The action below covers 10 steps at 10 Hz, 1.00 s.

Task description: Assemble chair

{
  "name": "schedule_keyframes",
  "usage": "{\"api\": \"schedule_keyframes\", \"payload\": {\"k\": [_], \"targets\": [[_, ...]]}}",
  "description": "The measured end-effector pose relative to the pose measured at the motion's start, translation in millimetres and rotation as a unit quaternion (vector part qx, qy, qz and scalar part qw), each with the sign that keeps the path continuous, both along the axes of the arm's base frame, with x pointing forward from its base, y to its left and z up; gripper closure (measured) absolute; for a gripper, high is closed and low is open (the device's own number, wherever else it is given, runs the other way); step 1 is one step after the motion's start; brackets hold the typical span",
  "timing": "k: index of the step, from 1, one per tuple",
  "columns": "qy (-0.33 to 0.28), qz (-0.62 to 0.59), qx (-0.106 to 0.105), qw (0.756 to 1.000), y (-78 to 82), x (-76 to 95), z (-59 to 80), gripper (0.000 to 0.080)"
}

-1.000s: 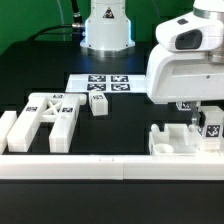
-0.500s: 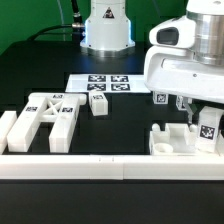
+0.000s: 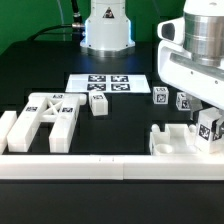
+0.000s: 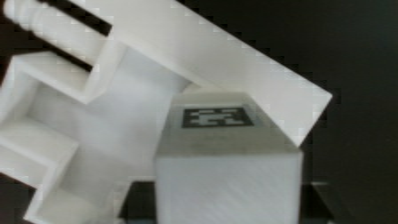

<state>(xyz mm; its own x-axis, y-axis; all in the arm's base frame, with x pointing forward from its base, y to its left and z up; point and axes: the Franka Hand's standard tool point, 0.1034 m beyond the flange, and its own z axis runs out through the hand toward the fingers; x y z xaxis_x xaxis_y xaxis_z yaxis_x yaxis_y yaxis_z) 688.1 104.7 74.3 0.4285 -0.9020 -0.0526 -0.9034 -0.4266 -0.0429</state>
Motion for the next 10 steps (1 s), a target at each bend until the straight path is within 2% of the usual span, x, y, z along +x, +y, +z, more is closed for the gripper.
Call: {"api": "schedule_keyframes", "payload": {"k": [1,2,3,4,5,7,10], "targets": [[0.002,-0.029,0.001,1.000,-0.4,0.1,0.0,0.0509],[0.001,-0.019,0.000,1.000,-0.3,0.0,-0.2,0.0426],[0.001,-0.016,0.000,1.000,-0.2,-0.1,-0.3,0.0426],[0.001,0.002,0.000,1.000,0.0,-0.5,-0.4,0.0246],[0.009,0.016,-0.001,1.000,2.2,-3.3,-0.3,0.0179],[0.003,0.107,-0.002,0.994,6.7,-3.8,0.4,0.0156],[-0.008,0.247,-0.003,0.969,8.0,-4.3,-0.8,0.0150]]}}
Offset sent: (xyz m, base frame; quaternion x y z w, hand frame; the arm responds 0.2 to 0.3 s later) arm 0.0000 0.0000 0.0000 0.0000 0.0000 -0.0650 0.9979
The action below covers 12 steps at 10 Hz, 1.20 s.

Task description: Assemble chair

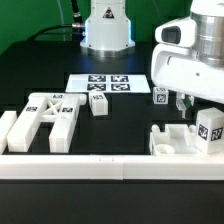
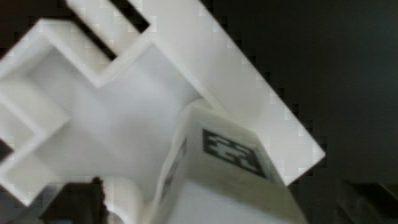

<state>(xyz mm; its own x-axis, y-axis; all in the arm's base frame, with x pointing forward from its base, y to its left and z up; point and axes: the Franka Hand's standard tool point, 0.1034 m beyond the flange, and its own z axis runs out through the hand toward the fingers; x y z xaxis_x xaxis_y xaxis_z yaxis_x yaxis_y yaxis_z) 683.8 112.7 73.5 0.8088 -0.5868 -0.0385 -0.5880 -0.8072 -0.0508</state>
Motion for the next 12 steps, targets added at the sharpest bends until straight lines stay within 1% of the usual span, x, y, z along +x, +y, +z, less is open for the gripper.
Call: {"api": "schedule_keyframes", "payload": {"k": [2,3,5,8,10,11,12], "targets": [[-0.006,0.092,0.000,0.996,-2.2,0.4,0.1,0.0150],[-0.007,0.115,0.000,0.993,-2.8,0.7,0.3,0.0150],[-0.013,0.215,-0.001,0.977,-3.6,1.4,1.1,0.0150],[-0.016,0.308,0.000,0.951,-4.9,2.6,3.0,0.0150],[-0.018,0.377,-0.008,0.926,-6.3,2.7,3.1,0.0150],[-0.017,0.401,-0.012,0.916,-7.6,2.8,3.0,0.0178],[-0.017,0.400,-0.012,0.916,-8.1,2.8,2.8,0.0314]]}}
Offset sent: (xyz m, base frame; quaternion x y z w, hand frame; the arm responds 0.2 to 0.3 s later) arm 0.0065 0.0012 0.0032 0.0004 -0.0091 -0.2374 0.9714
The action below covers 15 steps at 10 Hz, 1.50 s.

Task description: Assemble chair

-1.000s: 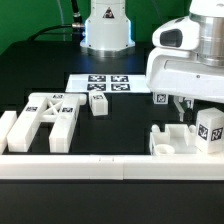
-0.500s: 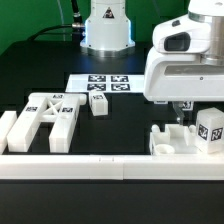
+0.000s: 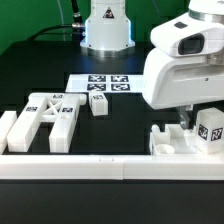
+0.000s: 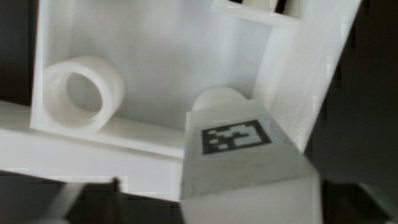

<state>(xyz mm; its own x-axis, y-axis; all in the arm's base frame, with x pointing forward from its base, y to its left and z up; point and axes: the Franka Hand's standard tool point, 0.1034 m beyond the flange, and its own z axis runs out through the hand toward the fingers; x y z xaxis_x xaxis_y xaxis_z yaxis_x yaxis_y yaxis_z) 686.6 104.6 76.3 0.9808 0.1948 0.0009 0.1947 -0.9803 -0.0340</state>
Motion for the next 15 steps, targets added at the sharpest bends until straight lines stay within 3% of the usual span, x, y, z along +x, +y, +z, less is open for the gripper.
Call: {"api": "schedule_keyframes", "payload": {"k": [1,2,3,5,8,12,15], "targets": [[0.000,-0.001,0.000,1.000,-0.1,0.0,0.0,0.0449],[0.000,-0.001,0.000,1.000,-0.3,-0.1,-0.2,0.0449],[0.000,-0.002,0.000,1.000,-0.3,-0.1,-0.3,0.0510],[0.001,-0.021,0.000,1.000,-0.3,-0.2,-0.5,0.0510],[0.006,-0.175,0.002,0.984,-1.8,0.5,-1.2,0.0510],[0.013,-0.341,0.005,0.940,-0.4,0.3,-2.1,0.0509],[0.014,-0.474,0.009,0.881,0.4,1.2,-2.7,0.0509]]}}
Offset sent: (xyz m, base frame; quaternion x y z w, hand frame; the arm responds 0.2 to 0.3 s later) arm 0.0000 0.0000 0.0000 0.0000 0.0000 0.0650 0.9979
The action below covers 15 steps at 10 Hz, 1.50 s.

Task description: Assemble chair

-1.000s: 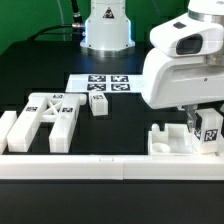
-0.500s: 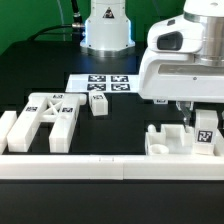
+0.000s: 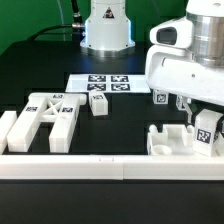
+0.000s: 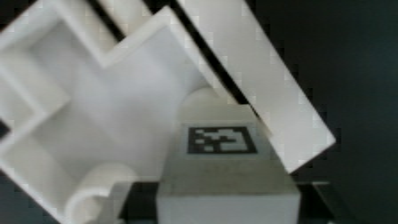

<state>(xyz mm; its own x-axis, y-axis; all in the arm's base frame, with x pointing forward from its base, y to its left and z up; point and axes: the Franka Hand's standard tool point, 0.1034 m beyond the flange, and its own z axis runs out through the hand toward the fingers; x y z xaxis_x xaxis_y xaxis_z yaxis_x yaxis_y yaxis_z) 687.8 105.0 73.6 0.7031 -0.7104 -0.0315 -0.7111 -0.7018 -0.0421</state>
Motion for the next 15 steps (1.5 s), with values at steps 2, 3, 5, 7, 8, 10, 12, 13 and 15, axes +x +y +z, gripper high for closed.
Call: {"api": "schedule_keyframes", "payload": {"k": [2,3,5,7,8,10,12,13,15], "targets": [[0.006,-0.099,0.006,0.995,4.1,-0.5,0.0,0.0509],[0.009,-0.151,0.007,0.988,5.4,-0.9,-0.2,0.0509],[0.013,-0.223,0.007,0.975,5.9,-0.8,-0.3,0.0509],[0.014,-0.230,0.007,0.973,5.9,-0.8,-0.4,0.0508],[0.013,-0.216,0.007,0.976,5.6,-0.6,-0.5,0.0508],[0.011,-0.190,0.007,0.982,4.6,-0.5,-0.4,0.0194],[0.014,-0.101,0.004,0.995,6.5,-2.0,1.4,0.0157],[0.011,-0.034,0.004,0.999,8.3,-2.6,1.3,0.0151],[0.006,0.062,0.005,0.998,10.1,-2.9,1.2,0.0151]]}}
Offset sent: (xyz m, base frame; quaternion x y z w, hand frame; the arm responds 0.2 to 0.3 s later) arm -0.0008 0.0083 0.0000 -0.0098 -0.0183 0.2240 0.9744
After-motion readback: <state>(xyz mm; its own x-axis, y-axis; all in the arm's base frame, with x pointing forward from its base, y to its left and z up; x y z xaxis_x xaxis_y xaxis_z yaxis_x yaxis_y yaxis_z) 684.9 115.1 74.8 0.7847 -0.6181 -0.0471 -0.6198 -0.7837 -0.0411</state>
